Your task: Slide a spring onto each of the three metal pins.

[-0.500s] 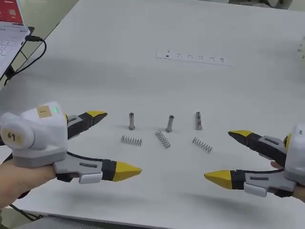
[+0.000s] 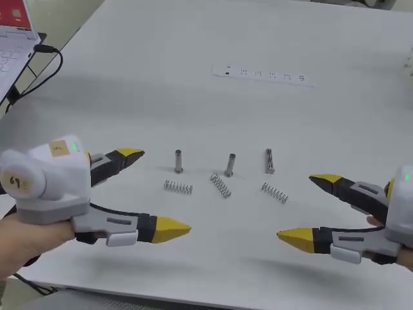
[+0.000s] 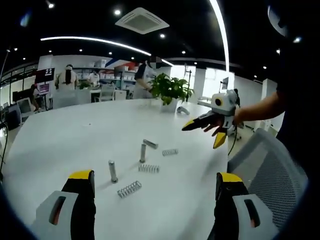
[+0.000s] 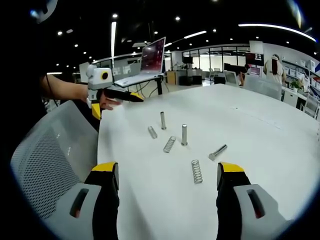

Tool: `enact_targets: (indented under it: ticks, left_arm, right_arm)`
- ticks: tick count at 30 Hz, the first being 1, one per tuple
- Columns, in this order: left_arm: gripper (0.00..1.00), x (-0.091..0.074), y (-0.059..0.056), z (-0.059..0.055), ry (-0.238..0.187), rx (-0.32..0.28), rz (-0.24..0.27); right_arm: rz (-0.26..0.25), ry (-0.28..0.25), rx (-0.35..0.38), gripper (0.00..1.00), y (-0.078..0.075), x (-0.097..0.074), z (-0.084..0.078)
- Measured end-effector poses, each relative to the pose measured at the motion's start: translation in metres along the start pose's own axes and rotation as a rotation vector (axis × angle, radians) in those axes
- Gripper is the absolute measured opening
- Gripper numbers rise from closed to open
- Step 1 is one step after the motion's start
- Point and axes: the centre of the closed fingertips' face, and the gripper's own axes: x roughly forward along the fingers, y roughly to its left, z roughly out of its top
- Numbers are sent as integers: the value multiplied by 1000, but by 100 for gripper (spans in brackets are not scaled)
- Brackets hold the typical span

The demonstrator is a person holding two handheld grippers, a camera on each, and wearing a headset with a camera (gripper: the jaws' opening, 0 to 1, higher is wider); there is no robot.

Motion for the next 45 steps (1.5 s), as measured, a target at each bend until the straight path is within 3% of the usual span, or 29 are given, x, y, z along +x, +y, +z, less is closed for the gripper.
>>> enact_targets:
  ticks: [7,19,45]
  left_arm:
    - [99,0,0,0,-1,-1,1]
    - [99,-2,3,-1,-4,-5,10]
    - [99,3,7,3,-10,-7,15]
  right_arm:
    - [12,3,-10,81,0,5,5]
    - [1,5,-51,75,-28,24,29]
    - [-64,3,12,64,-75,47,53]
